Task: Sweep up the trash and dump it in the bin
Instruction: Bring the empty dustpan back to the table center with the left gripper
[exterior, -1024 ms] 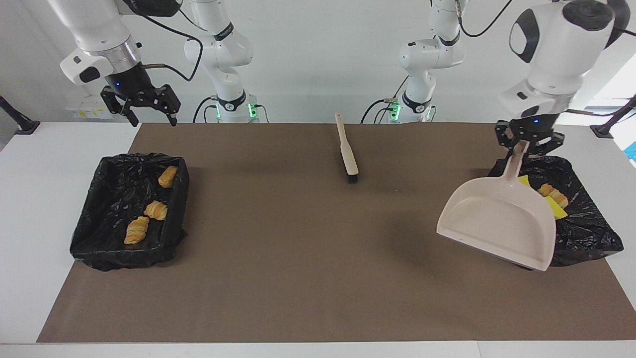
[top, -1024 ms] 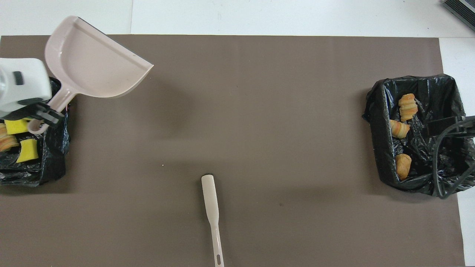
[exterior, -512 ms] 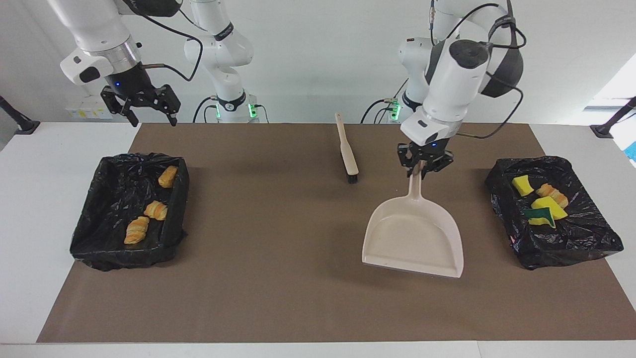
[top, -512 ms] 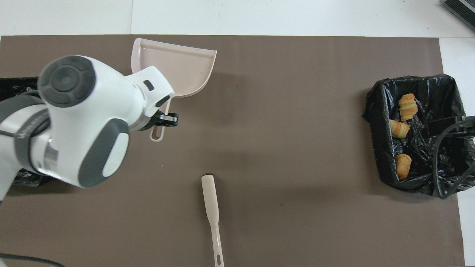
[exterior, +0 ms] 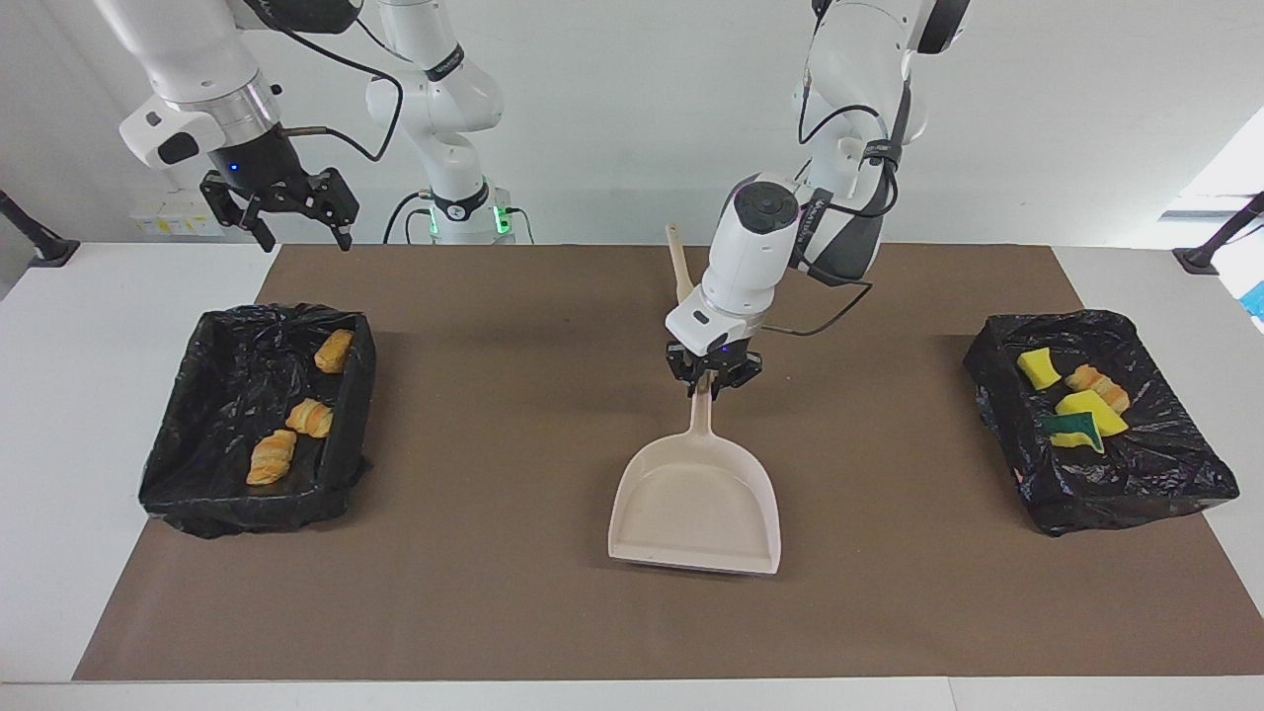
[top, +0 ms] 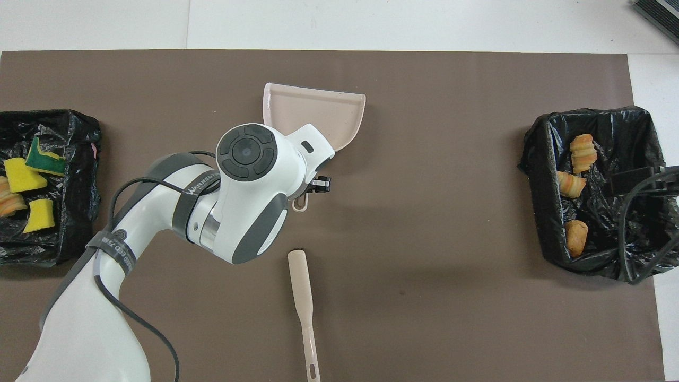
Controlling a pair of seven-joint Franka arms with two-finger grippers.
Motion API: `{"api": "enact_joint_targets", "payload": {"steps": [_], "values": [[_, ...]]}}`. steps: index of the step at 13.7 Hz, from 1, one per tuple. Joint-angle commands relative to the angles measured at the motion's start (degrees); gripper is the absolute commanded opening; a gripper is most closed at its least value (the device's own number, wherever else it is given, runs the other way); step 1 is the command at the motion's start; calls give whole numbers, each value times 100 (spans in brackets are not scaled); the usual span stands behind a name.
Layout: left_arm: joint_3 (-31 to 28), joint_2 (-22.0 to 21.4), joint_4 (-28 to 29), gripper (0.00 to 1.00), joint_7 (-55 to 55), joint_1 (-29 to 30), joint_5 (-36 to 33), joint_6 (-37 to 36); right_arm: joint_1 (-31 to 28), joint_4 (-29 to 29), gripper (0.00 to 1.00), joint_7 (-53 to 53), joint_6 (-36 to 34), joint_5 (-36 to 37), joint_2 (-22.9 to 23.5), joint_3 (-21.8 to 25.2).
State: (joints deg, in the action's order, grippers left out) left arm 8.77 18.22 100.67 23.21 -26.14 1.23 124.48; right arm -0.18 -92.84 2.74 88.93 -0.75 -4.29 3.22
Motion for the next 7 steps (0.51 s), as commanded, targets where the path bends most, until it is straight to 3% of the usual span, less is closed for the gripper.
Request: {"api": "enact_joint_targets", "payload": {"steps": [1,7], "values": [[-121,-187,426,0,-36,-189,97,217,-8,-121,100,-125,72,-48,-98,-23],[-112,-284,831,0,158,-339,334,534,-8,-121,100,-125,72,-48,-98,-23]]}}
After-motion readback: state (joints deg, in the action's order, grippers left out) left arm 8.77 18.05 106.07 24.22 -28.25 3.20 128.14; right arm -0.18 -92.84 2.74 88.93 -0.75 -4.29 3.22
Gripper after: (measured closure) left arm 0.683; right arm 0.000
